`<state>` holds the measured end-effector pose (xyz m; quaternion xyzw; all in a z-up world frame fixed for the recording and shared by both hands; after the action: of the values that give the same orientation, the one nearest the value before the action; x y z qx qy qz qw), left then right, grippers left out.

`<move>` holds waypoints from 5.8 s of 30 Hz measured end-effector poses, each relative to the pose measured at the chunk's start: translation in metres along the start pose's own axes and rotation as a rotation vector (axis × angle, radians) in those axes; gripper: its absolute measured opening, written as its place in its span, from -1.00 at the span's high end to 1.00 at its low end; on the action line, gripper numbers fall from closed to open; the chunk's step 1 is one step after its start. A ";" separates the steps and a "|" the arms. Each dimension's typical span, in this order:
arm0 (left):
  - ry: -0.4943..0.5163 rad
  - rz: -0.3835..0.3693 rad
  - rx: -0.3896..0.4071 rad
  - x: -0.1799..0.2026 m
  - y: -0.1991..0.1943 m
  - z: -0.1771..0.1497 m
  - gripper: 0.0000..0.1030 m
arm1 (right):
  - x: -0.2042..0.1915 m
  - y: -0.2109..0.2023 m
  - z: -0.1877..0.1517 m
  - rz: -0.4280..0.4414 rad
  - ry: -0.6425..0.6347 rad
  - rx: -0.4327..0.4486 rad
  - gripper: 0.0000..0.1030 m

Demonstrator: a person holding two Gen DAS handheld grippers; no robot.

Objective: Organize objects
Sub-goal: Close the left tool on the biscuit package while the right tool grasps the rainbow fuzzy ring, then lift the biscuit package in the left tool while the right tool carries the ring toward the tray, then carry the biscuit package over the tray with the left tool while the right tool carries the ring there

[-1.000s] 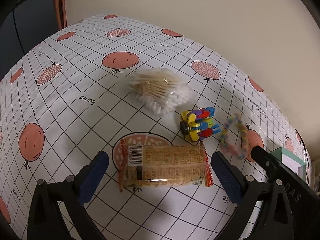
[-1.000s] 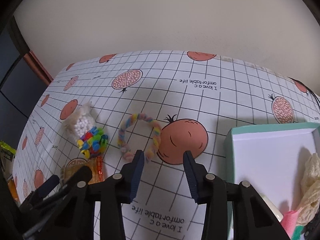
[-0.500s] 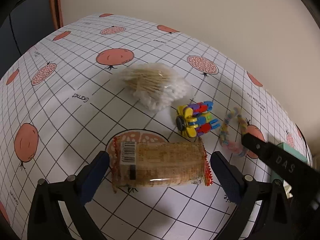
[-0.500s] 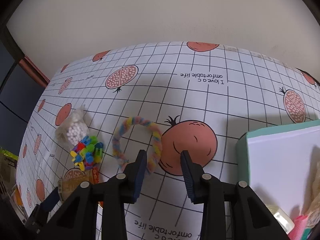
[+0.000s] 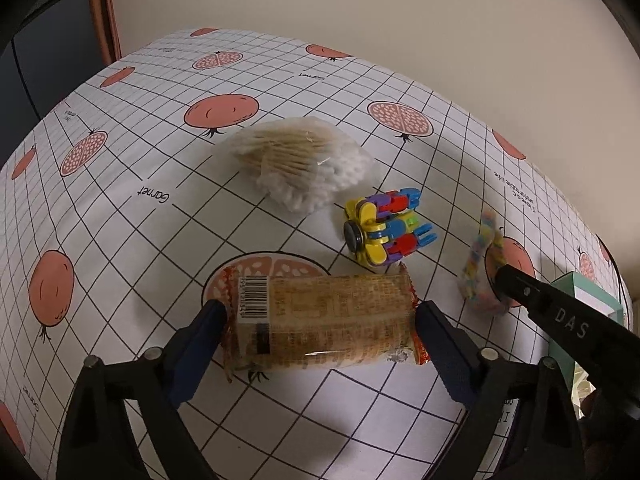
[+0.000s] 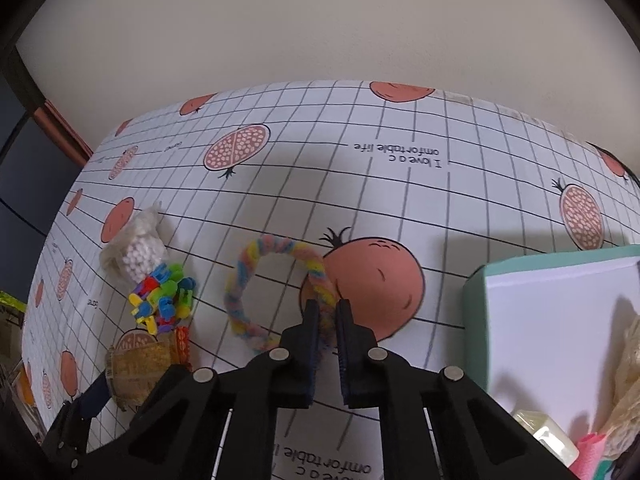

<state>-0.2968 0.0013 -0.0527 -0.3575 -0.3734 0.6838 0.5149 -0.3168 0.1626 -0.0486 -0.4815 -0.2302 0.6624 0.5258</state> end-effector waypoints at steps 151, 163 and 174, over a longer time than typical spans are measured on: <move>0.160 -0.201 0.078 0.169 -0.118 -0.042 -0.66 | 0.156 -0.187 -0.041 0.034 0.173 0.264 0.85; 0.183 -0.275 0.103 0.219 -0.116 -0.047 -0.66 | 0.178 -0.183 -0.046 0.031 0.213 0.265 0.84; 0.155 -0.330 0.064 0.230 -0.109 -0.053 -0.67 | 0.181 -0.179 -0.048 0.030 0.229 0.257 0.78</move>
<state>-0.2523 0.2535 -0.0059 -0.3263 -0.3642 0.5719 0.6587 -0.1863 0.3802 0.0041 -0.4858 -0.0749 0.6351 0.5958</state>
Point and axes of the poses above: each gripper's, at about its wrist camera, not at the fingertips, and y roughly the way its jaws point, x to its right, z to its top, the point moved 8 cm from there along y, roughly the way its jaws point, and after that the axes turned 15 degrees about z, right-handed, at the moved point
